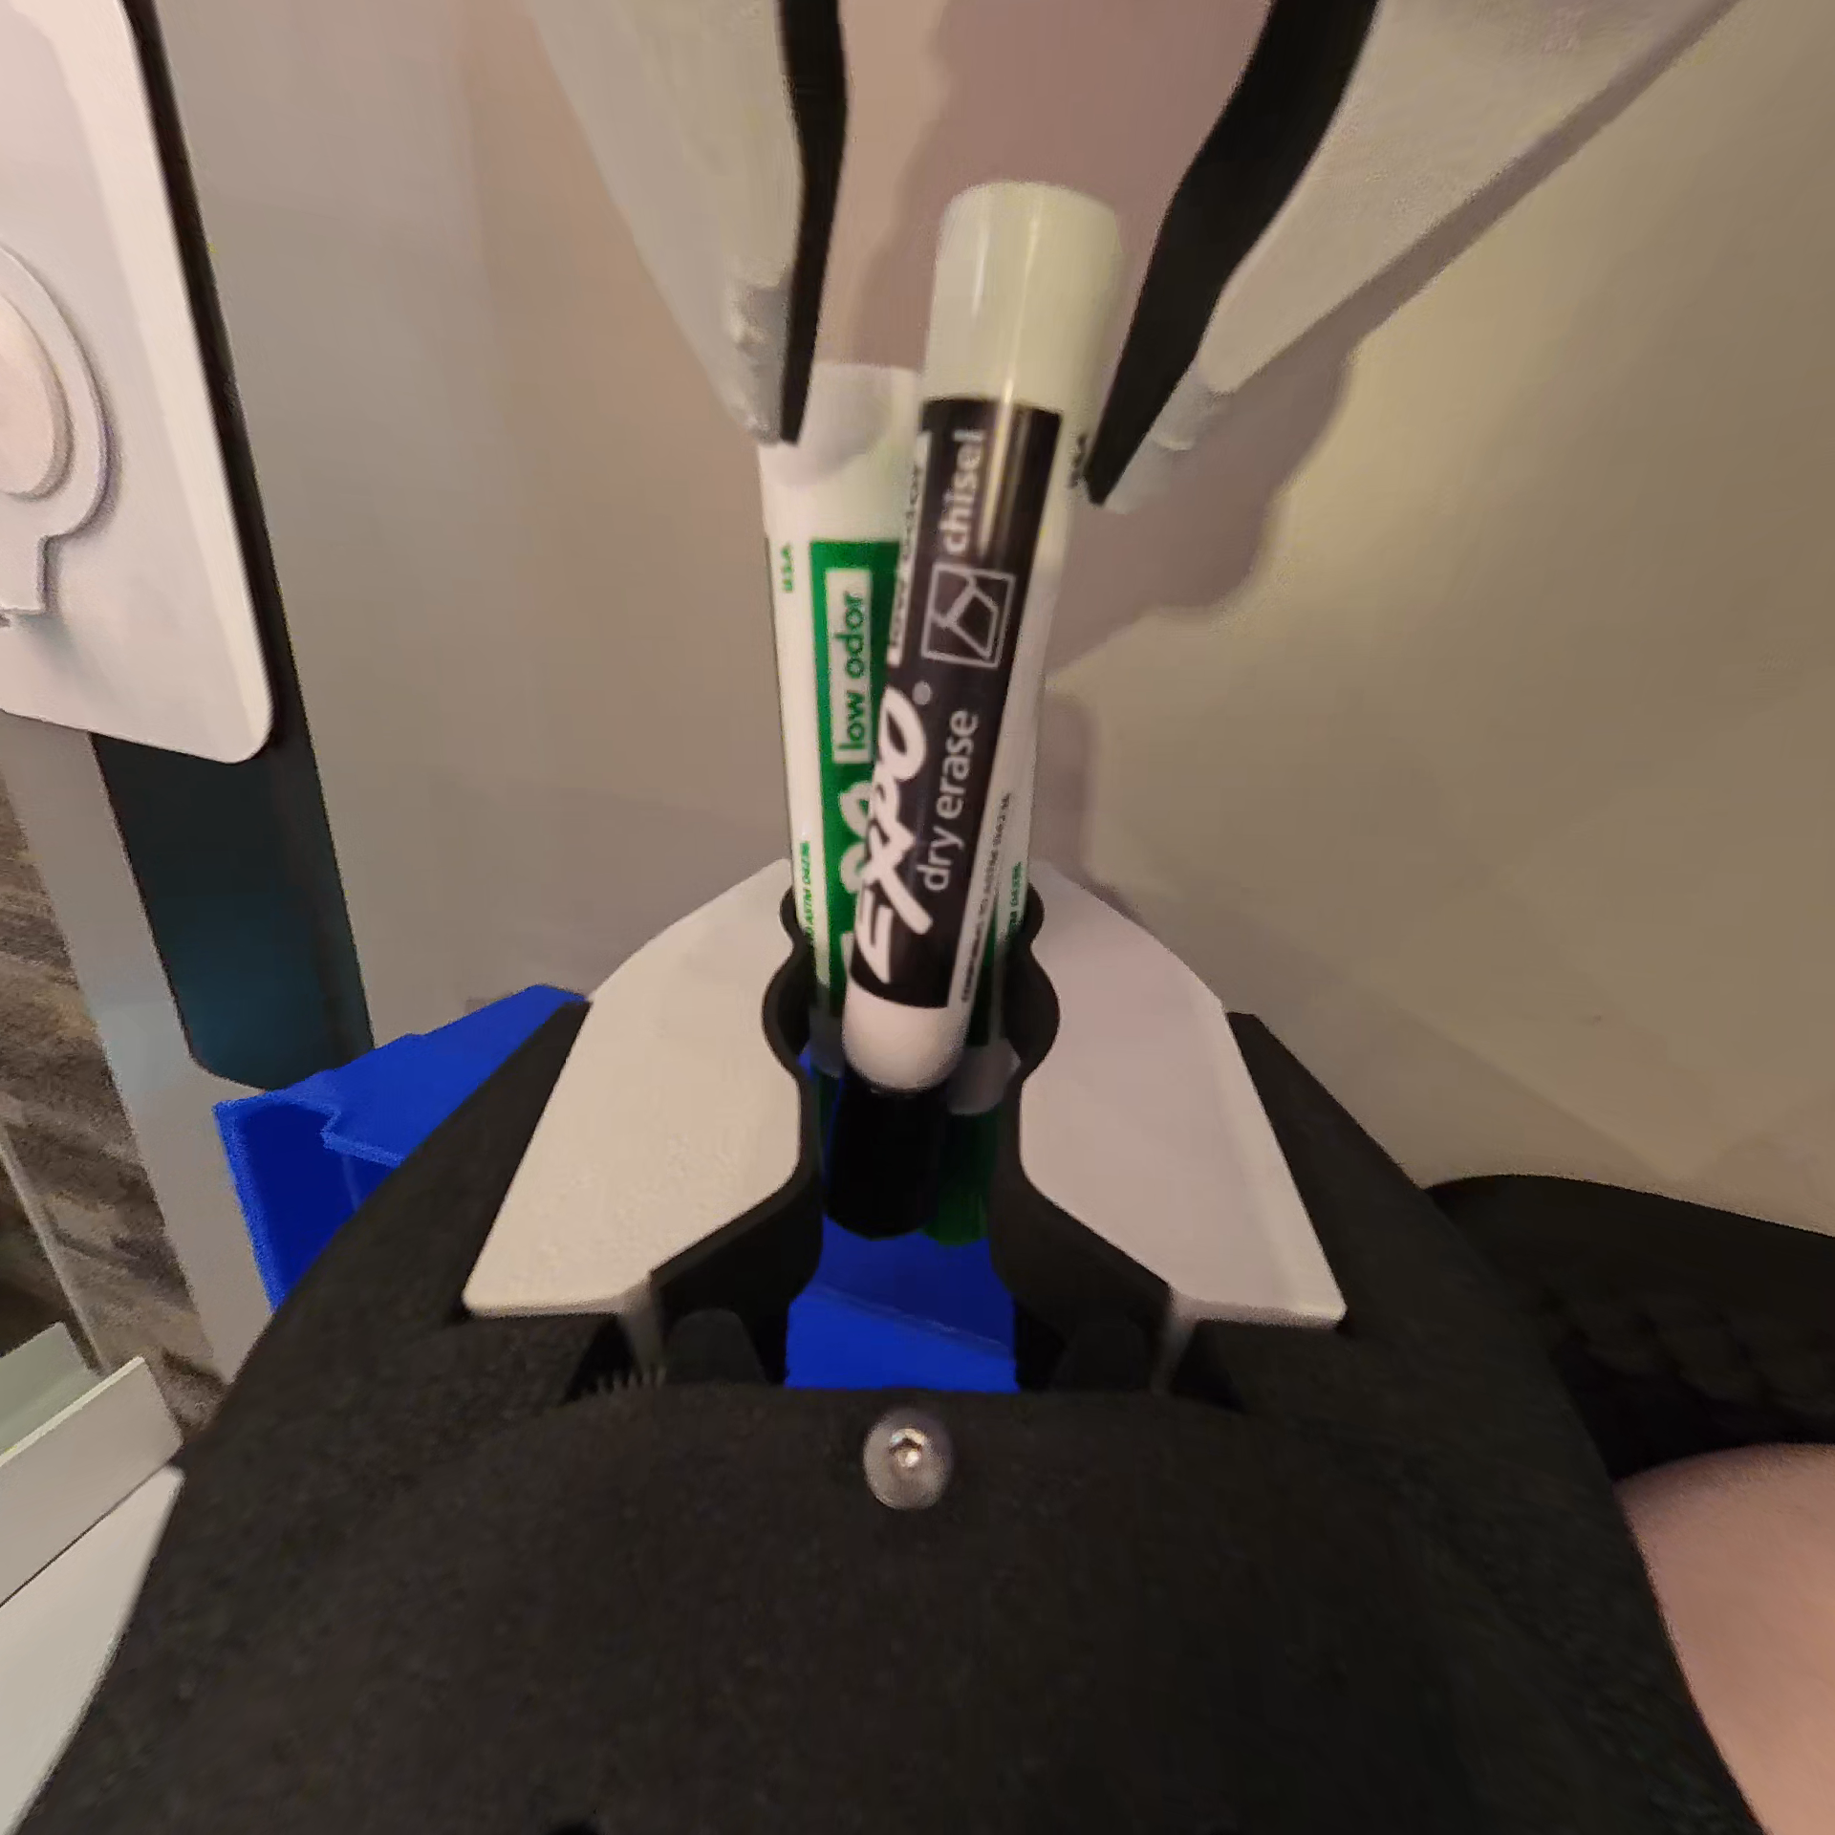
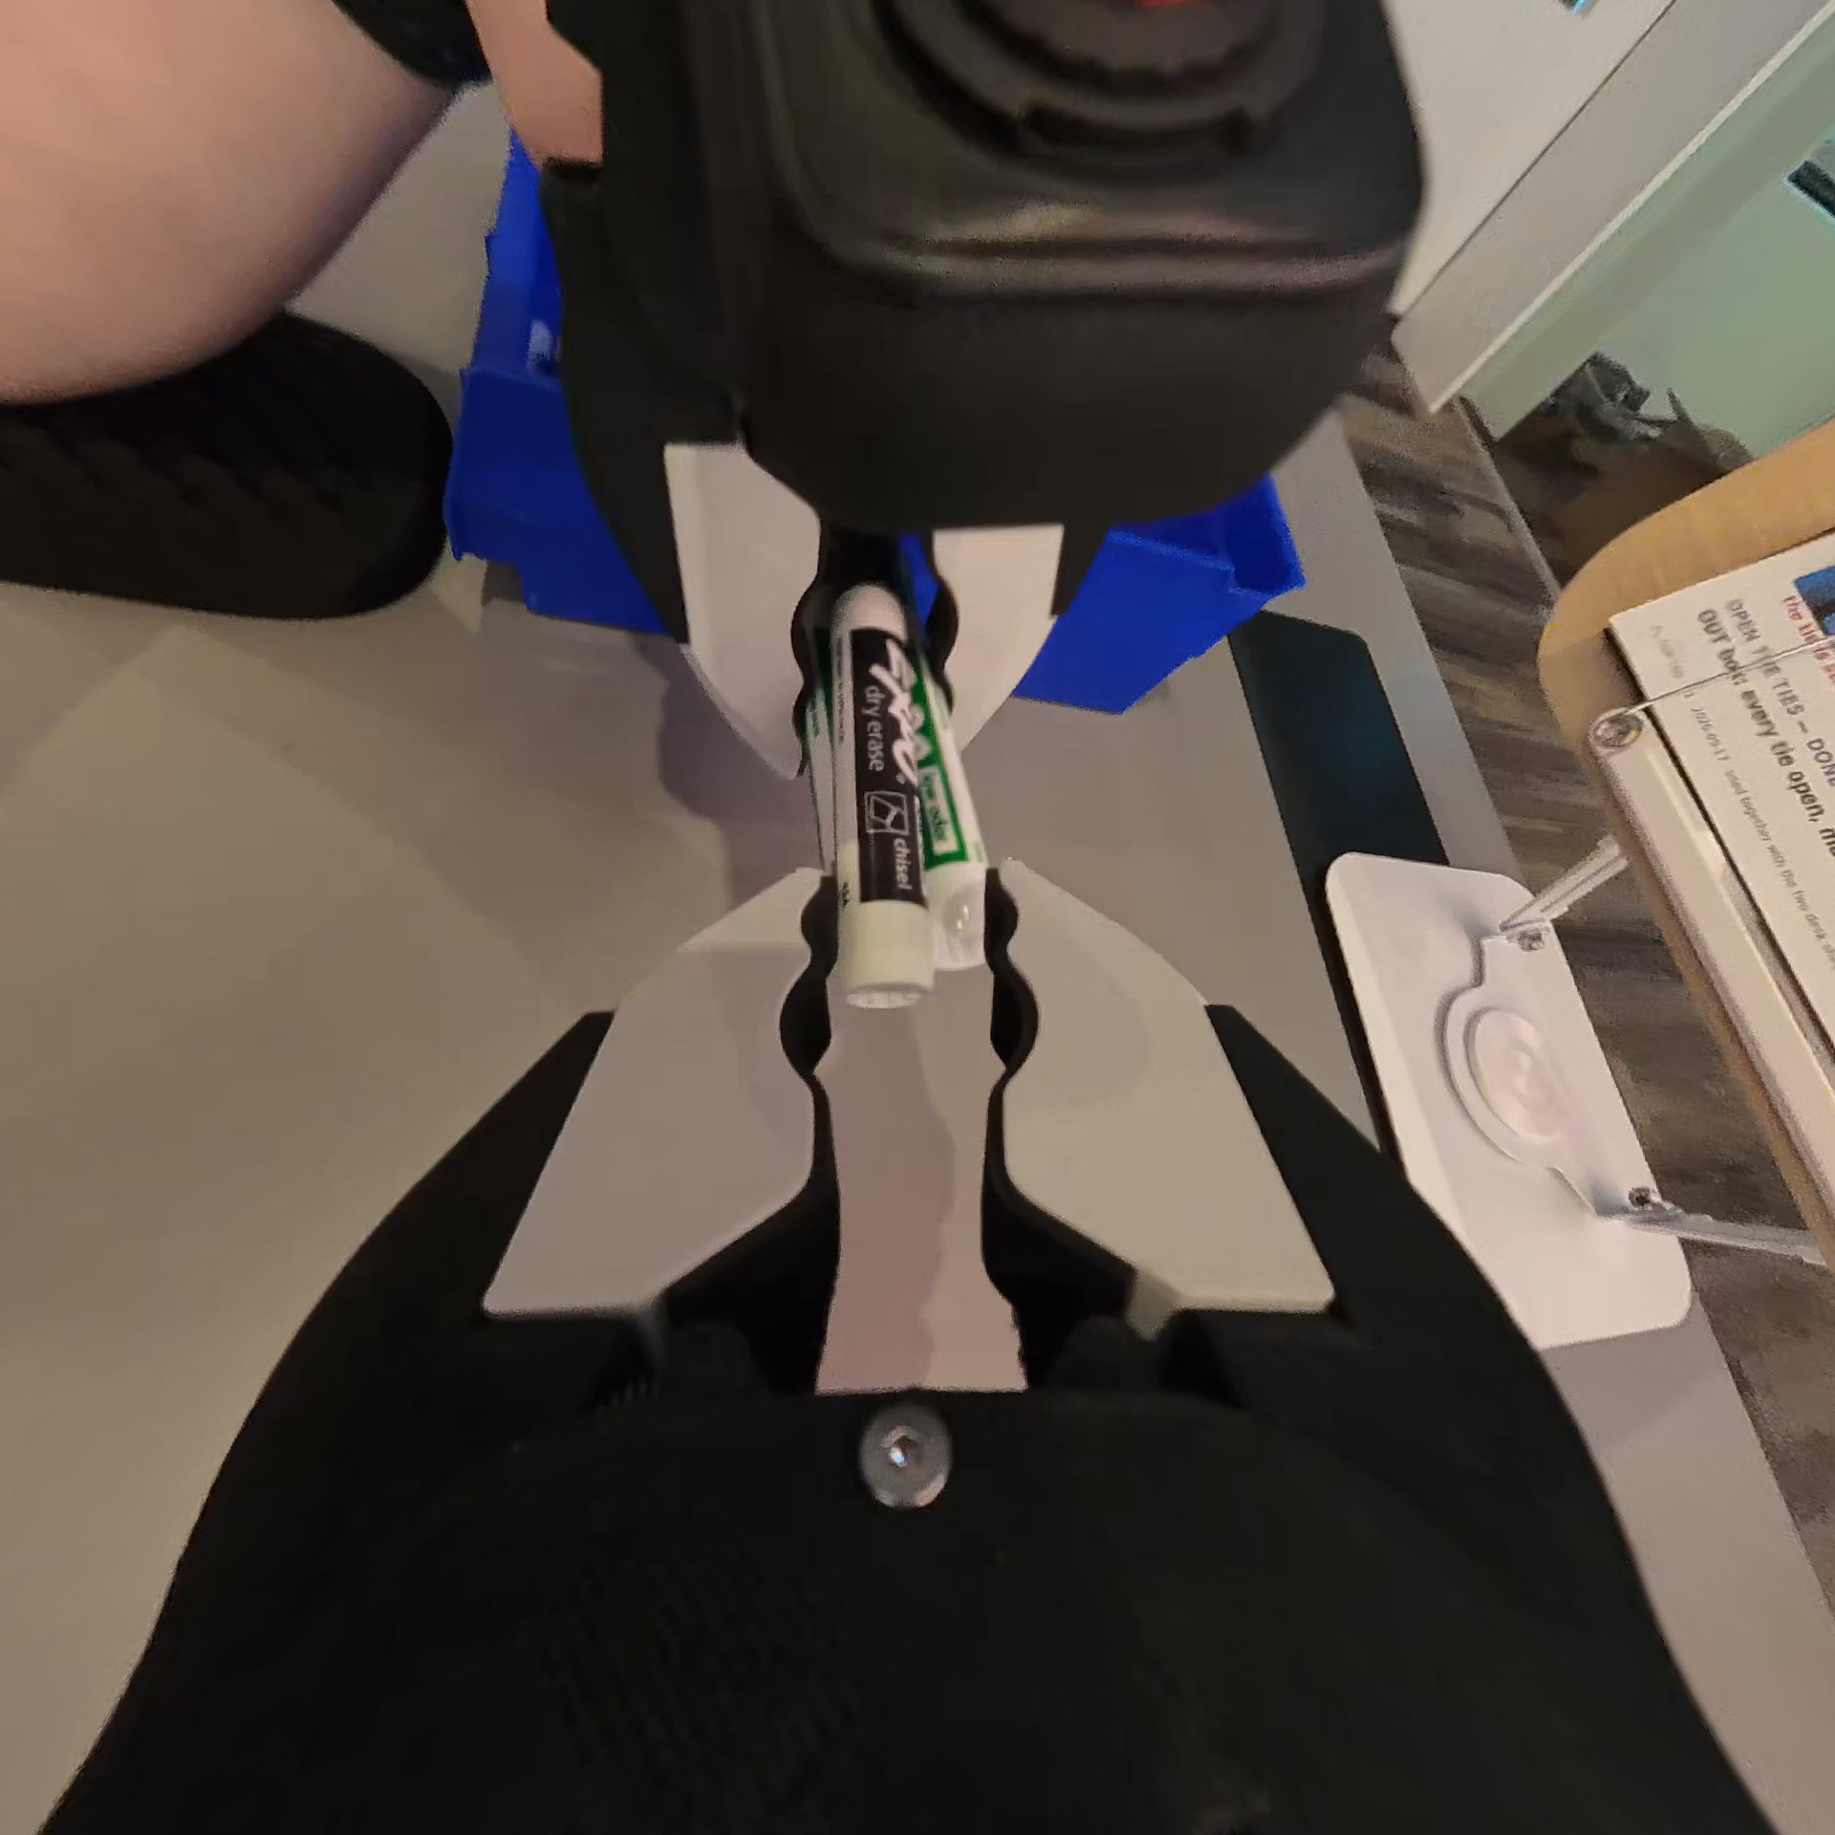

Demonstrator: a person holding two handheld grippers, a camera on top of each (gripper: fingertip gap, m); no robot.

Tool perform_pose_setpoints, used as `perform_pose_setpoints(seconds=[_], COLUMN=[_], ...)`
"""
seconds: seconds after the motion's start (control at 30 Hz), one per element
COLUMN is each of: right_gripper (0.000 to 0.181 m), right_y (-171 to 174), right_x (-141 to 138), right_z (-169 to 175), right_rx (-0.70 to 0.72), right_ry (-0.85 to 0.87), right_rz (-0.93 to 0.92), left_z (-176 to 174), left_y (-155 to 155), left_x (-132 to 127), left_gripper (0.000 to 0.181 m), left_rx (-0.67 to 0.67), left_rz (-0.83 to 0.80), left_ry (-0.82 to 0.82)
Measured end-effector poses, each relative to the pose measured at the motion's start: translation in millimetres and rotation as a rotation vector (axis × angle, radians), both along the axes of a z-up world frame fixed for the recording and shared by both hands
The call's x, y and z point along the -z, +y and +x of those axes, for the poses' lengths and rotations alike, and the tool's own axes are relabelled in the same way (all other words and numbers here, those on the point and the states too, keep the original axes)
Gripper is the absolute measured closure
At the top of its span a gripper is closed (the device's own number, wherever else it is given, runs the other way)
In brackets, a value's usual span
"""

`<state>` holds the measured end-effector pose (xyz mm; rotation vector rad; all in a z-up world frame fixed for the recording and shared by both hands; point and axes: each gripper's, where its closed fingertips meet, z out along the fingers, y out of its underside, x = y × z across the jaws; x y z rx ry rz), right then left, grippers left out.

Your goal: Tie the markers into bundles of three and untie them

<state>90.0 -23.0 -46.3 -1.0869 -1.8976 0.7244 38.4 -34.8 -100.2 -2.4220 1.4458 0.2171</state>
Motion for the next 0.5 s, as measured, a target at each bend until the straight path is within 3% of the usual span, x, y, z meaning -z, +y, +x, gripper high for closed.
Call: perform_pose_setpoints(seconds=[0.1,0.23,0.37,0.43,0.5], right_gripper=[0.158,0.145,0.159,0.180,0.179], right_y=[-2.5,3.4,6.2,1.3,-2.5], right_x=[-6.5,-11.8,-25.5,-31.3,-33.4], right_z=[2.9,12.4,24.3,27.6,29.5], right_rx=[-0.039,-0.038,-0.058,-0.102,-0.129], right_ry=[0.039,0.026,0.068,0.097,0.099], right_rz=[-0.045,-0.056,-0.109,-0.144,-0.157], left_z=[7.2,10.2,15.5,17.7,18.4], left_y=[0.6,-1.8,-5.4,-6.3,-8.3], left_x=[-1.6,-3.3,-7.0,-9.5,-10.7], left_gripper=[0.144,0.144,0.144,0.144,0.144], left_rx=[0.017,0.039,0.060,0.067,0.065], left_rz=[-0.003,-0.012,-0.016,-0.014,-0.021], left_ry=[-0.057,-0.091,-0.133,-0.146,-0.154])
